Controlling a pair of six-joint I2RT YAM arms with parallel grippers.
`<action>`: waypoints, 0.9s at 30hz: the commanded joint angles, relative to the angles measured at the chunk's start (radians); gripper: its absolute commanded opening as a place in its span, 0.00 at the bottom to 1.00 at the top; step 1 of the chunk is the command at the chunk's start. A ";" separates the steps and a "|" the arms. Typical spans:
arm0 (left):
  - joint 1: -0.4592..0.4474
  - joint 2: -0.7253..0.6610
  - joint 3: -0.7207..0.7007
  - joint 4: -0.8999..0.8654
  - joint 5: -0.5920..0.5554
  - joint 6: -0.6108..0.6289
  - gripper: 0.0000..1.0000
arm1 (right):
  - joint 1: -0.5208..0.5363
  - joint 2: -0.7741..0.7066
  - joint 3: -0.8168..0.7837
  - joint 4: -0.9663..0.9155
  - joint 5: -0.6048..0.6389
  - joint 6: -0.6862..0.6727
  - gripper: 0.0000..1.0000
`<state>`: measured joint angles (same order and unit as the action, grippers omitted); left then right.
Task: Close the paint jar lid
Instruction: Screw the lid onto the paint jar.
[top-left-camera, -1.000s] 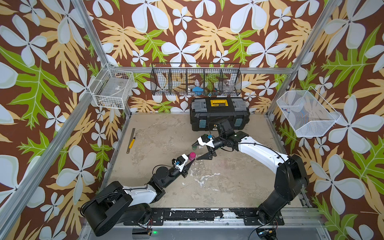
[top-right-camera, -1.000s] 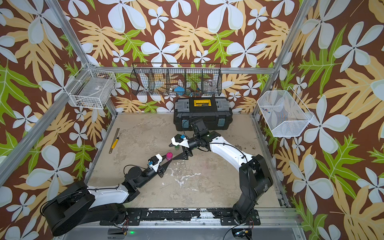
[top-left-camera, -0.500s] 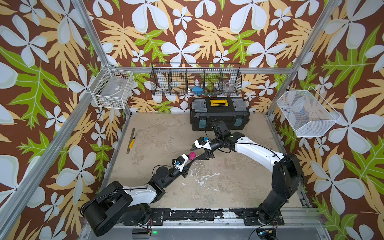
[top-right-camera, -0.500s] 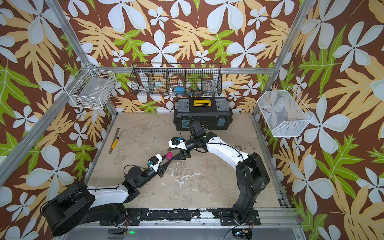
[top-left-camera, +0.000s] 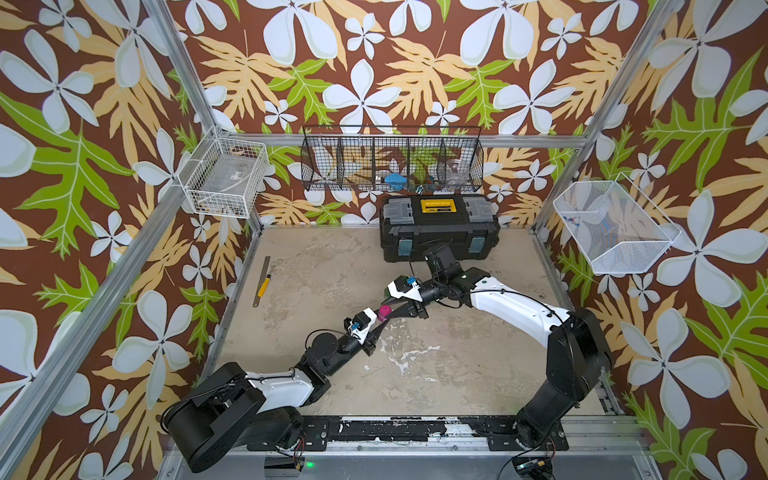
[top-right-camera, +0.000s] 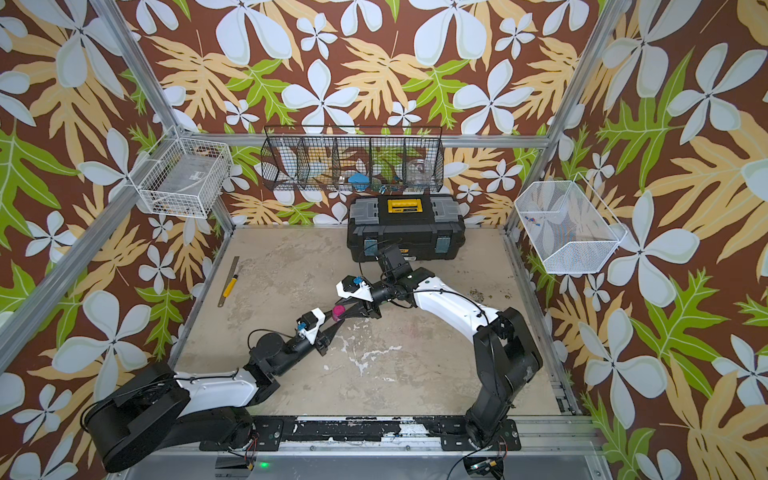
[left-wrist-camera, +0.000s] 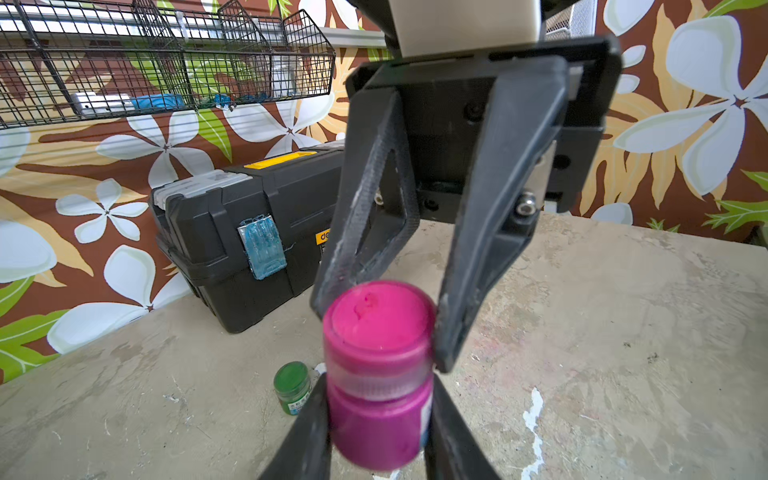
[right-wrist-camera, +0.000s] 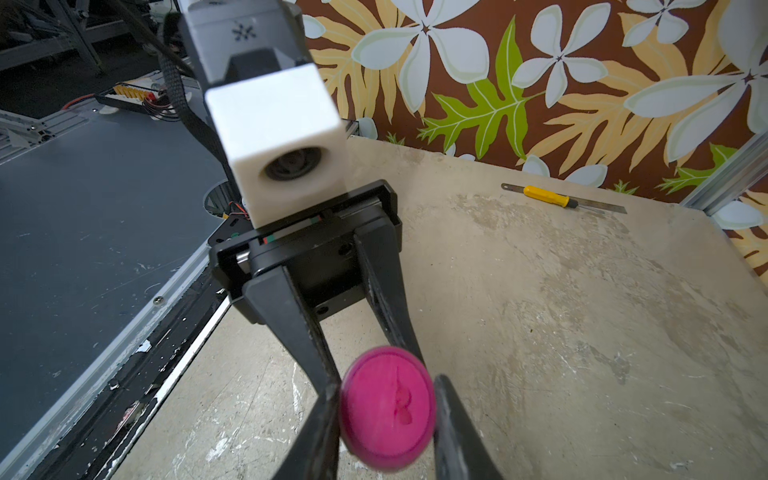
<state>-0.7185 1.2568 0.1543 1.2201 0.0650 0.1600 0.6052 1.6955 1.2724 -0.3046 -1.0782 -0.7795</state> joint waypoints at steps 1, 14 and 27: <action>-0.001 -0.004 0.000 0.023 0.004 0.000 0.04 | 0.010 -0.020 -0.028 0.072 0.026 0.087 0.24; -0.001 -0.005 0.001 0.023 0.004 -0.002 0.04 | 0.076 -0.146 -0.233 0.455 0.258 0.509 0.19; -0.001 -0.006 0.001 0.023 0.001 -0.004 0.03 | 0.218 -0.299 -0.448 0.721 0.748 0.810 0.20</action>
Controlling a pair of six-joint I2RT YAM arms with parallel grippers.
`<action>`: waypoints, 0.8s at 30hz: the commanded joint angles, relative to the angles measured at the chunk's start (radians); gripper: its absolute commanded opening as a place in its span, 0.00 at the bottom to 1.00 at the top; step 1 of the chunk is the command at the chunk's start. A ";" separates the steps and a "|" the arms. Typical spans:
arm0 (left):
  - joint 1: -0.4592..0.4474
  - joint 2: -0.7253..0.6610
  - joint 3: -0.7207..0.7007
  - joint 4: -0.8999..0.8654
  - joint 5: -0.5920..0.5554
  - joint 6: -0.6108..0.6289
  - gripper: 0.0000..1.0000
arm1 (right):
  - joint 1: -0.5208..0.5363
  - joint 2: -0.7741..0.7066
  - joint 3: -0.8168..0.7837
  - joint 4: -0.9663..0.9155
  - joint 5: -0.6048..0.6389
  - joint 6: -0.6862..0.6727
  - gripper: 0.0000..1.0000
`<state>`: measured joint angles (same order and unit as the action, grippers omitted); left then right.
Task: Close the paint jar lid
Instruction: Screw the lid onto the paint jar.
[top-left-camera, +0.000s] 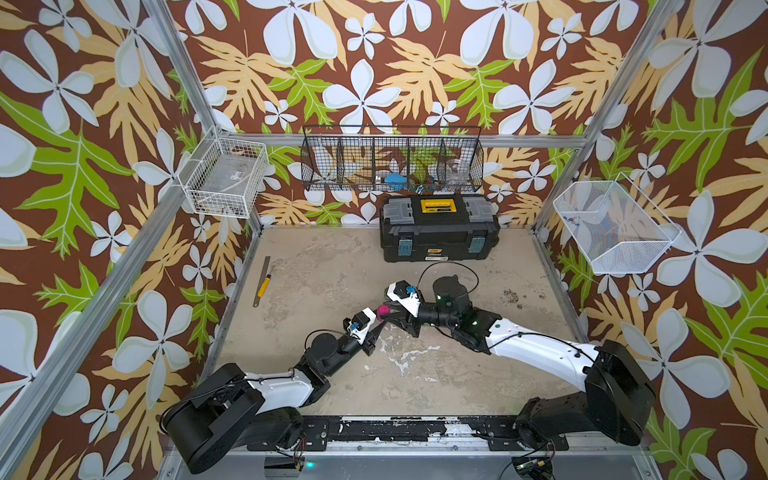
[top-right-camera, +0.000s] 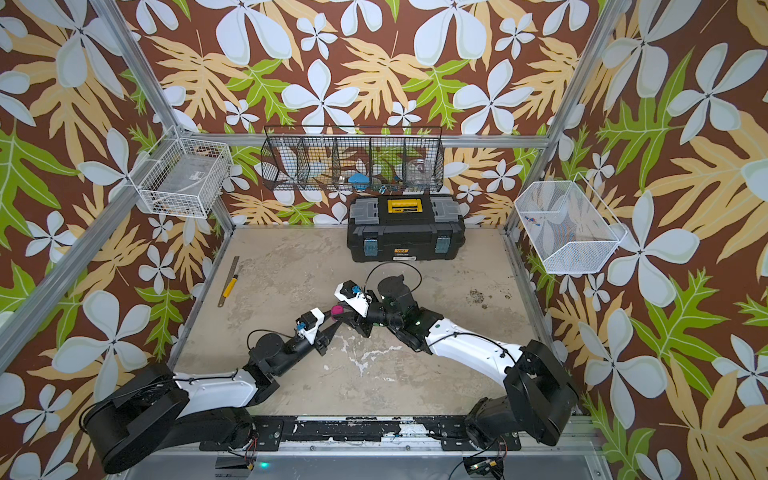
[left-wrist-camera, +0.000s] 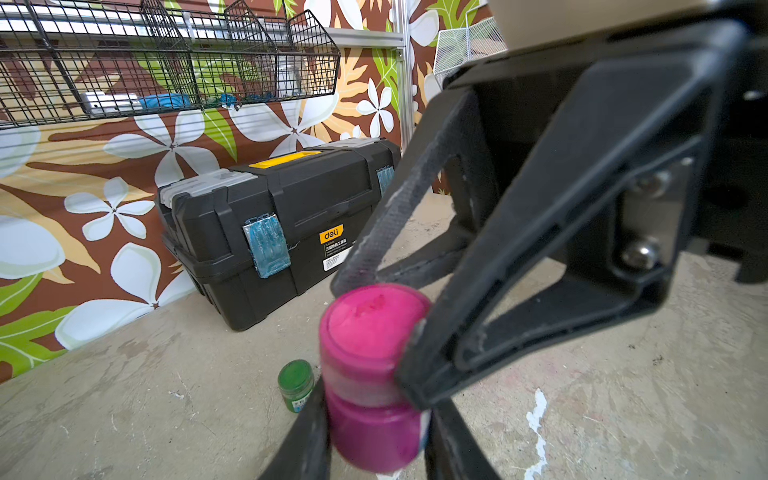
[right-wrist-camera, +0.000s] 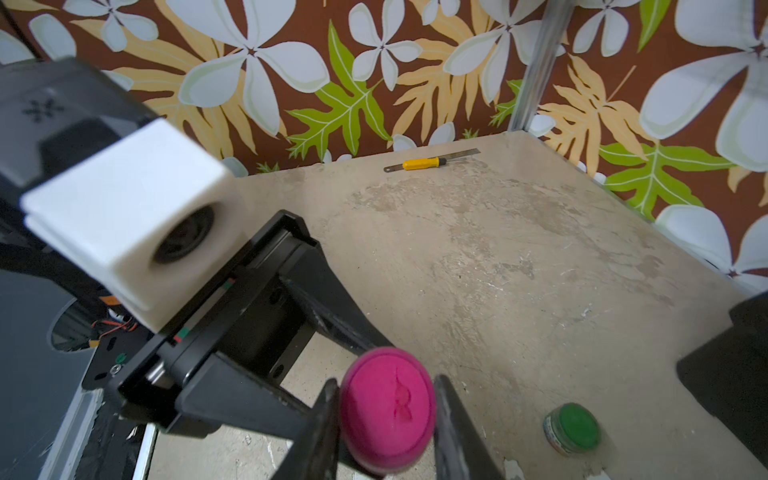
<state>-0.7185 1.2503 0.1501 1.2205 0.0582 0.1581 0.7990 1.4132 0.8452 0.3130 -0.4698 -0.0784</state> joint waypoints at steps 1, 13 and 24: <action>-0.001 0.000 0.005 0.023 0.008 -0.002 0.03 | 0.043 -0.024 -0.033 0.113 0.184 0.122 0.20; -0.001 0.008 0.006 0.022 0.006 -0.002 0.04 | 0.211 -0.081 -0.085 0.114 0.533 0.274 0.22; -0.001 0.007 0.004 0.023 0.006 0.000 0.03 | 0.224 -0.074 -0.053 0.029 0.517 0.203 0.35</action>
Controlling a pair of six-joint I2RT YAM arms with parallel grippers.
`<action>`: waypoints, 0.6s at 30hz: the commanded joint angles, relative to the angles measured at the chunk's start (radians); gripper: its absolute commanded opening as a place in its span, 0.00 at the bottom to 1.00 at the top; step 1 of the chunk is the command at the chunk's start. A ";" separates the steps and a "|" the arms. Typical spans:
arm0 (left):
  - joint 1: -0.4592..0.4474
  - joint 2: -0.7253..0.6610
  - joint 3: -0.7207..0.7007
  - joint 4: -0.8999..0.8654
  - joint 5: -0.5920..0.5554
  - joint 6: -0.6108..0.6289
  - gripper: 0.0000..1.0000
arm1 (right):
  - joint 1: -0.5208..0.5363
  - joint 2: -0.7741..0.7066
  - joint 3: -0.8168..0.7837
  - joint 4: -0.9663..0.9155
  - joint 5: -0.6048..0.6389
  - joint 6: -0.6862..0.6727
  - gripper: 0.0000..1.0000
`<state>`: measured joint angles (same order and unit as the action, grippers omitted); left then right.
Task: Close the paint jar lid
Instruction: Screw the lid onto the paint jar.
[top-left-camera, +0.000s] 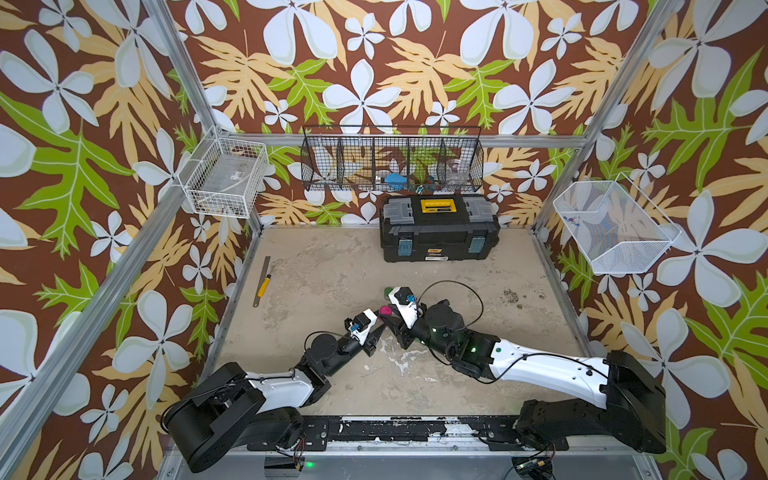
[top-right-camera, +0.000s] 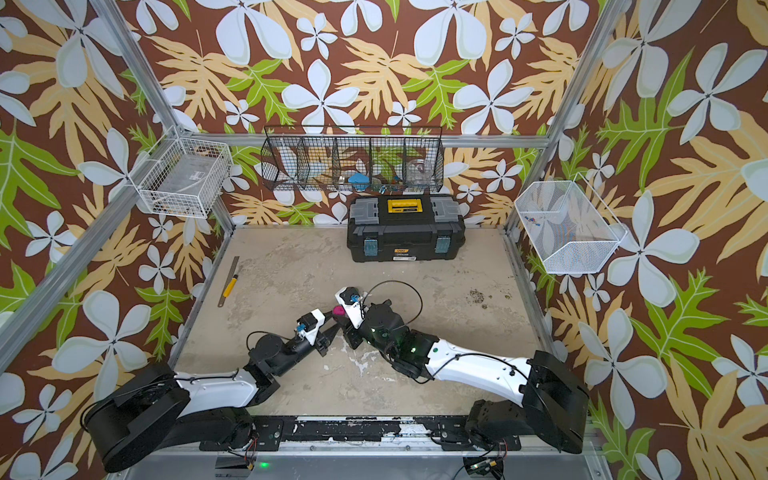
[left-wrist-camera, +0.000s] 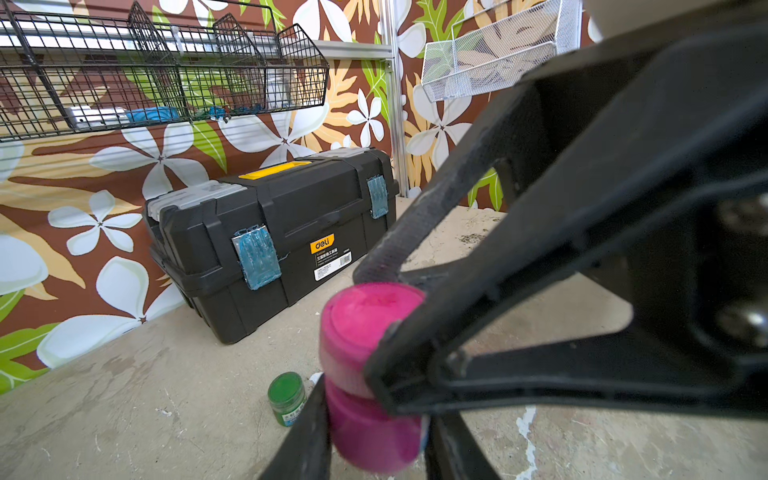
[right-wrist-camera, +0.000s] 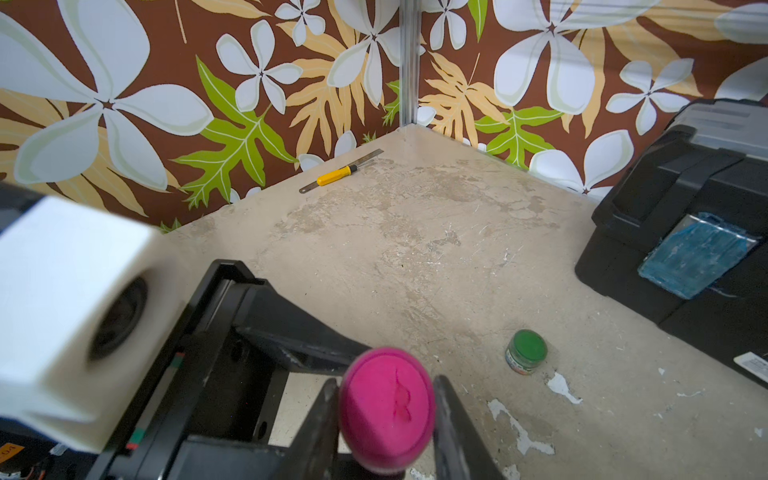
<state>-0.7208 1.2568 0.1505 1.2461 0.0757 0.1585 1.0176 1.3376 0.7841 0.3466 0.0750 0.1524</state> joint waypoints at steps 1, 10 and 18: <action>0.001 0.001 0.005 -0.003 -0.011 0.000 0.03 | 0.006 0.000 0.006 -0.006 -0.028 -0.032 0.36; 0.001 0.000 0.004 -0.003 -0.013 -0.001 0.03 | 0.006 -0.003 0.004 -0.014 -0.031 -0.042 0.45; 0.001 -0.002 0.004 -0.003 -0.013 -0.001 0.03 | 0.005 -0.012 0.013 -0.024 -0.031 -0.056 0.55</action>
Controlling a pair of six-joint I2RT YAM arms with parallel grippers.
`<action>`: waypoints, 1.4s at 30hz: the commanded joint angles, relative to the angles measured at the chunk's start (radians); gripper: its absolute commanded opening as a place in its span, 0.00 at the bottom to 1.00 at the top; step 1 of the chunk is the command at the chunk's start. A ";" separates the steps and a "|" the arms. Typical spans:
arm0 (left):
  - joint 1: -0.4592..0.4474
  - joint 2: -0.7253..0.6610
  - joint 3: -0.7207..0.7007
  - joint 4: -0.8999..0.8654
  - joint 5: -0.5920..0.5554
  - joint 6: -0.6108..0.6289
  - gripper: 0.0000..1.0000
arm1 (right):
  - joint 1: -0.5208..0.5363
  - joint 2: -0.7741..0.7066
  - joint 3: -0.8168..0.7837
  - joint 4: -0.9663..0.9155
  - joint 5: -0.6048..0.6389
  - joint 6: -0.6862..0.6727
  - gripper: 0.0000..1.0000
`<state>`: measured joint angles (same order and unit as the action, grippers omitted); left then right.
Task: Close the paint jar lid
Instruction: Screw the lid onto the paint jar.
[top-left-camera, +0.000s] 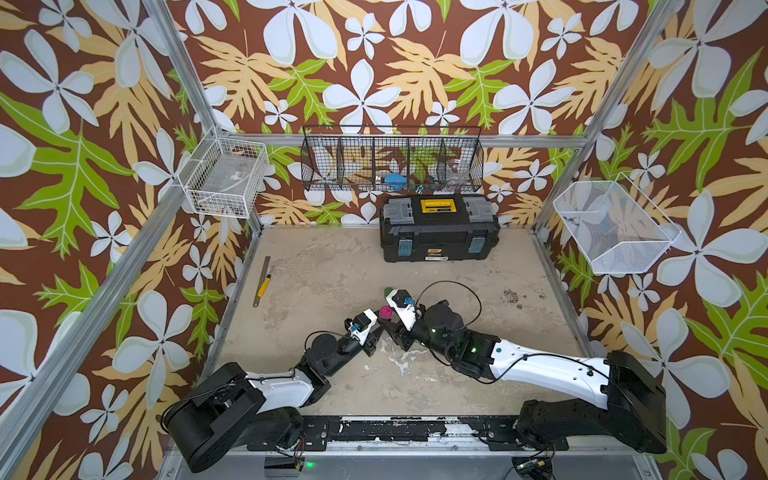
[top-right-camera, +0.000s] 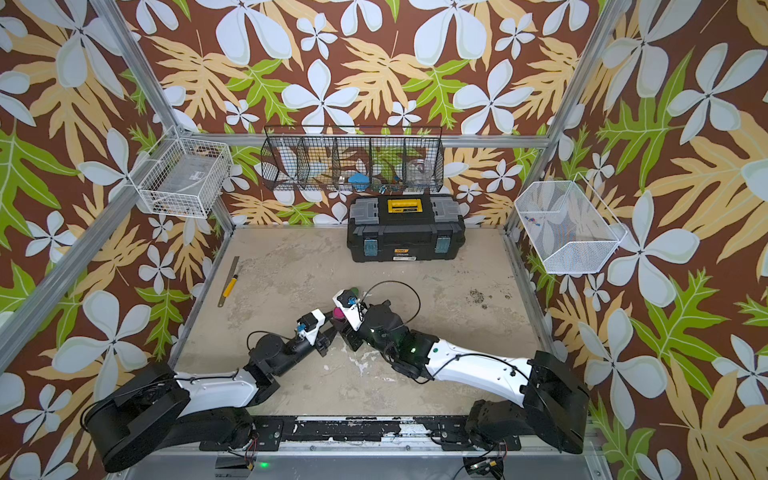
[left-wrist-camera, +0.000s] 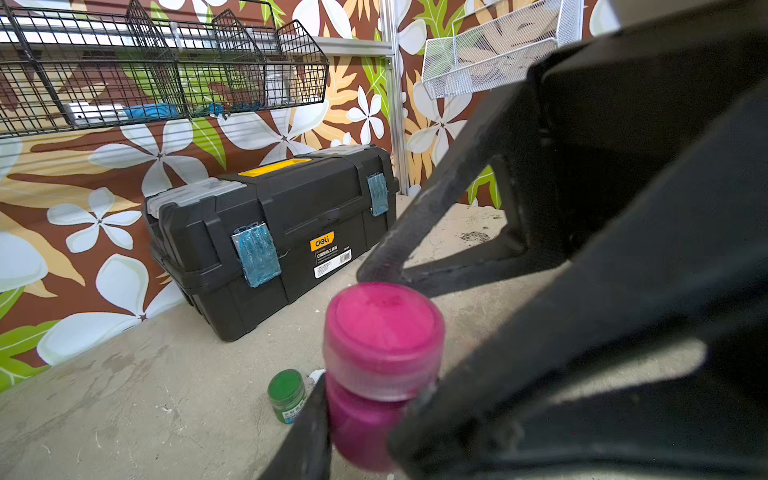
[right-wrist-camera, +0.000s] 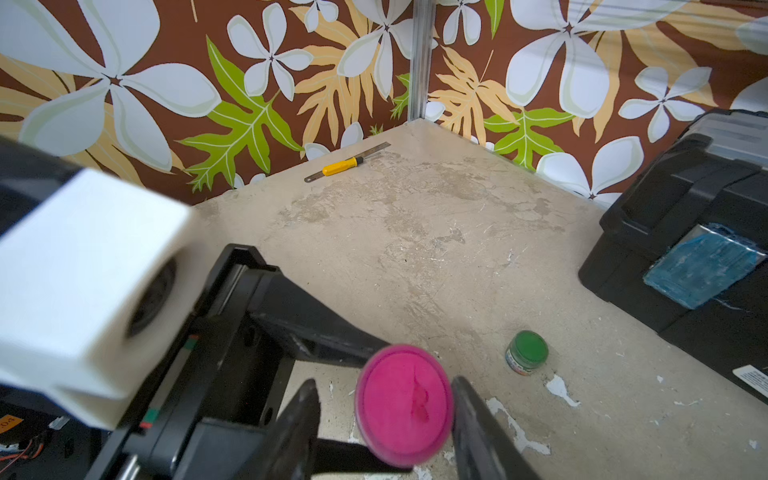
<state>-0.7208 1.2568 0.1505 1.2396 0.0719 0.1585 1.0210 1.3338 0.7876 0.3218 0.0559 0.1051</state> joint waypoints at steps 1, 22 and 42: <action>0.001 -0.003 0.003 0.004 -0.009 -0.001 0.03 | 0.000 -0.011 0.009 0.000 -0.011 -0.012 0.57; 0.002 -0.007 0.001 0.004 -0.011 0.003 0.03 | -0.198 -0.055 0.126 -0.147 -0.268 0.045 0.74; 0.001 -0.006 0.002 0.004 -0.011 0.003 0.03 | -0.207 0.069 0.169 -0.208 -0.299 0.053 0.74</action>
<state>-0.7208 1.2545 0.1505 1.2381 0.0608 0.1589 0.8127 1.3945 0.9638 0.1070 -0.2356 0.1501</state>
